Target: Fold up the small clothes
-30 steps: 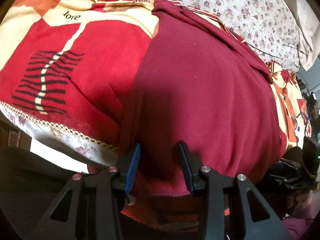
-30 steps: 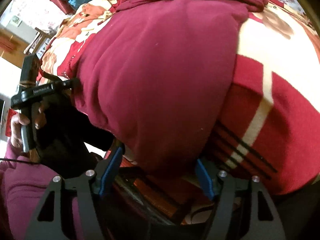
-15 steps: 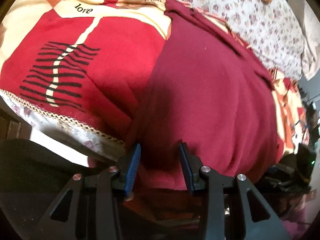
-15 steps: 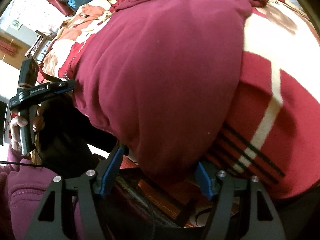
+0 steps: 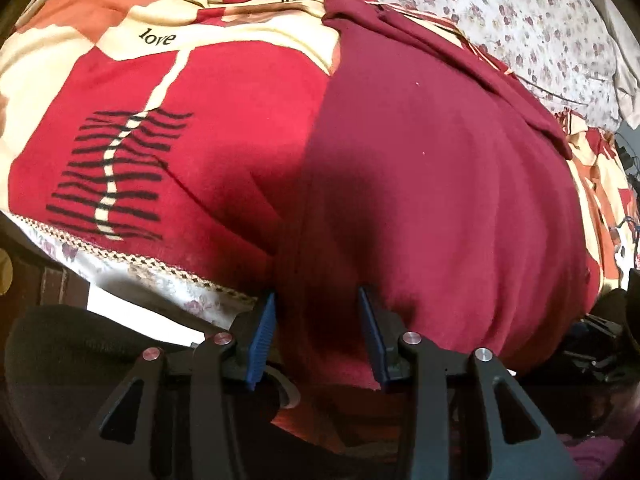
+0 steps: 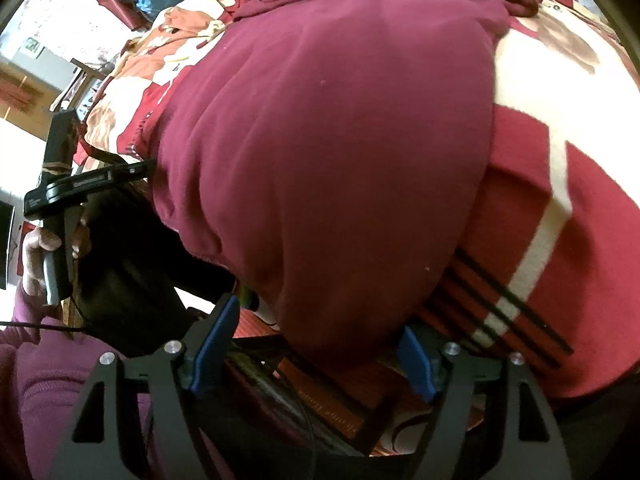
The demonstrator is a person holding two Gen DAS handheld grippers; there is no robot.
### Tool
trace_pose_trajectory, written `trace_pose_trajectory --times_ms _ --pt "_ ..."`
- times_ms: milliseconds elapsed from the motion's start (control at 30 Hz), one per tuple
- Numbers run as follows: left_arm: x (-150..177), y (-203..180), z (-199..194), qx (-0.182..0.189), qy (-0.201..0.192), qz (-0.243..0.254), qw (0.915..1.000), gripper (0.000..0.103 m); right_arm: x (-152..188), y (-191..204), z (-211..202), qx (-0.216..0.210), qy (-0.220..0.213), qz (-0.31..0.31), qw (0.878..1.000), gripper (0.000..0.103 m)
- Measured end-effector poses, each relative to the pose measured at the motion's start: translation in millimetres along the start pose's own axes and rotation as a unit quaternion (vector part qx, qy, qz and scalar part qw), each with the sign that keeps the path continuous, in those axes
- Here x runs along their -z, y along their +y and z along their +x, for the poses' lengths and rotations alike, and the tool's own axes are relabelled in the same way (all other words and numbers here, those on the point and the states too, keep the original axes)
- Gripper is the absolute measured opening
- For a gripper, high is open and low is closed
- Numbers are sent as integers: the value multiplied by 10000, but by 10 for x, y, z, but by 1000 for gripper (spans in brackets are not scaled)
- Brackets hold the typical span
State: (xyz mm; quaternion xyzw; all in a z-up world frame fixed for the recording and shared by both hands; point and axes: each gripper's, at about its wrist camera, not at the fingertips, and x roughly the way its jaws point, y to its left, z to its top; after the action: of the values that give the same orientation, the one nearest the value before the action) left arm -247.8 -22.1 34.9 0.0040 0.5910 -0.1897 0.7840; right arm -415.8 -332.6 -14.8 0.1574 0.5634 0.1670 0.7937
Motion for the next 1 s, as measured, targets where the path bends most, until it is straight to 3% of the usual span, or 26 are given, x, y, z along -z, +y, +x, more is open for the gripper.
trace_pose_trajectory --times_ms 33,67,100,133,167,333,567,700,900,1000 --pt "-5 19 3 49 15 -50 10000 19 4 10 1 61 0 -49 10000 76" --pt "-5 42 0 116 39 -116 9999 19 3 20 -1 122 9 -87 9999 65" --pt "-6 64 -7 178 59 -162 9997 16 -1 9 -5 88 15 -89 9999 32" --pt "7 82 -21 269 82 -185 9994 5 -6 -23 -5 -6 28 -5 10000 15" --pt "15 88 -42 364 97 -183 9991 0 -9 -57 -8 -81 49 97 9999 13" --pt "48 57 -267 660 -28 -127 9977 0 -47 4 -205 -411 -50 -28 9991 13" --pt "-171 3 -573 1136 -433 -57 9926 0 -317 43 -796 -1221 -883 -69 9886 13" --pt "-403 -20 -624 1430 -651 -194 9874 0 -479 -88 -1022 -1243 -1318 56 9834 13" --pt "-938 -22 -705 1545 -1294 -543 9780 0 -884 -373 -1298 -1066 -2038 391 9724 13" --pt "-1234 -64 -692 1624 -1546 -621 9726 0 -1143 -496 -1330 -903 -2195 481 9702 13"
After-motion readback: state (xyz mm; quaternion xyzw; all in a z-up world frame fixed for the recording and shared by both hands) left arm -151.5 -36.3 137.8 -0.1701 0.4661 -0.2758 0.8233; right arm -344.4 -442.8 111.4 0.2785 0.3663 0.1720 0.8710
